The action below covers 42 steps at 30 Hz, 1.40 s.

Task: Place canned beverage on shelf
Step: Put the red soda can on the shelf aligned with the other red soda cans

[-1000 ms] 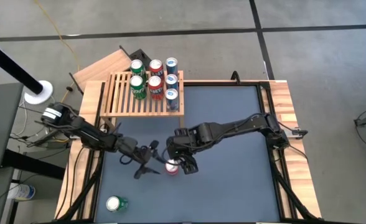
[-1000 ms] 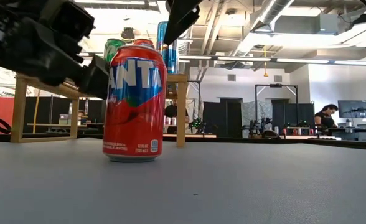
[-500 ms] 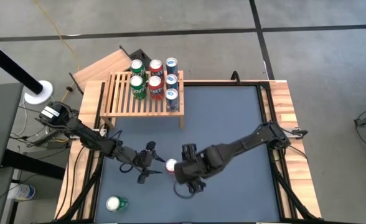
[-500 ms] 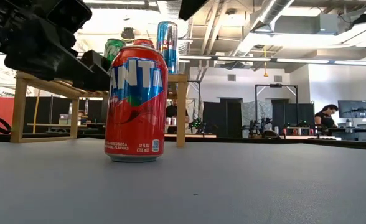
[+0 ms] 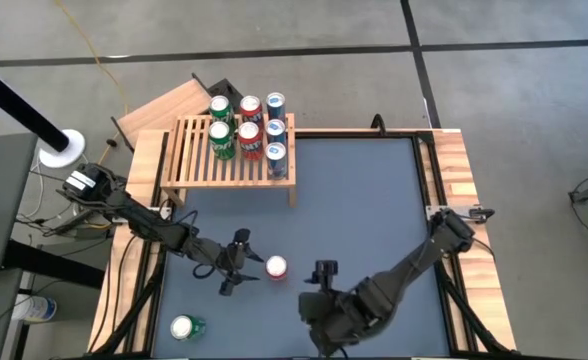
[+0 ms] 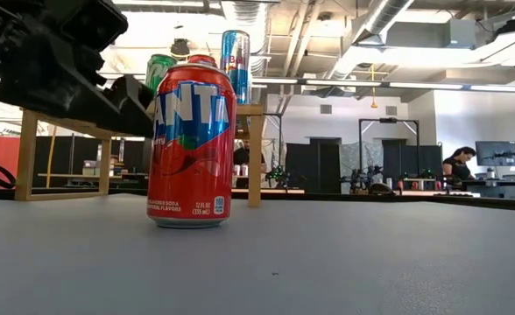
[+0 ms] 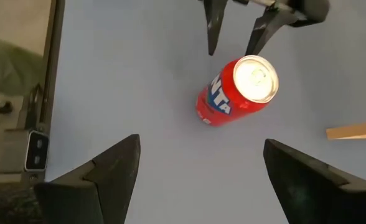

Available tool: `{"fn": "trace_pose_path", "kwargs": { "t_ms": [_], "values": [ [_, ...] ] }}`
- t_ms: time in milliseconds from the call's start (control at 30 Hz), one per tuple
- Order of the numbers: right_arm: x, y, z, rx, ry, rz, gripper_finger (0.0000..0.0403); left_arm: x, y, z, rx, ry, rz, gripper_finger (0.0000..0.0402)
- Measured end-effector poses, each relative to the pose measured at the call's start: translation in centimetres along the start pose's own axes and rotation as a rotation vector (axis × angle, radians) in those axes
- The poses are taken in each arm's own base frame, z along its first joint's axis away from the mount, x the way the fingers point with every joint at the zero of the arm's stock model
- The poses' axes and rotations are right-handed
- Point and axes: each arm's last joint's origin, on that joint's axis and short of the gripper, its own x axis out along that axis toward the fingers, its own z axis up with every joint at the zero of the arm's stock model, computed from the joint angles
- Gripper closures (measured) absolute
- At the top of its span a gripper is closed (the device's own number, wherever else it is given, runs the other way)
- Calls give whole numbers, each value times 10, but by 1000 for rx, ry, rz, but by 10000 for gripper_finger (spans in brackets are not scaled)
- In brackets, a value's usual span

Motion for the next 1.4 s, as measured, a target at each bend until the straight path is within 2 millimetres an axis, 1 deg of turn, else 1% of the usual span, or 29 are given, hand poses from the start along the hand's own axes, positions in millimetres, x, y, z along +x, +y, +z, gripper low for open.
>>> {"fn": "trace_pose_path", "kwargs": {
  "t_ms": [233,400,567,767,867,1067,1400],
  "values": [
    [-9,12,-5,8,-69,-68,74,1,6,0,8,-1,32,172],
    [-10,12,-6,5,-86,-95,74,2,14,0,-6,8,13,162],
    [-8,9,-4,9,-86,-110,74,4,21,0,-5,22,-74,130],
    [-7,7,-3,11,-84,-114,74,4,25,0,-6,25,-128,82],
    [-7,6,-3,11,-84,-115,74,4,26,0,-9,27,-150,69],
    [-5,5,-2,12,-83,-118,74,4,29,0,-32,24,-64,69],
    [-6,5,-2,16,-85,-116,74,4,29,2,-7,0,-55,69]
  ]
}}
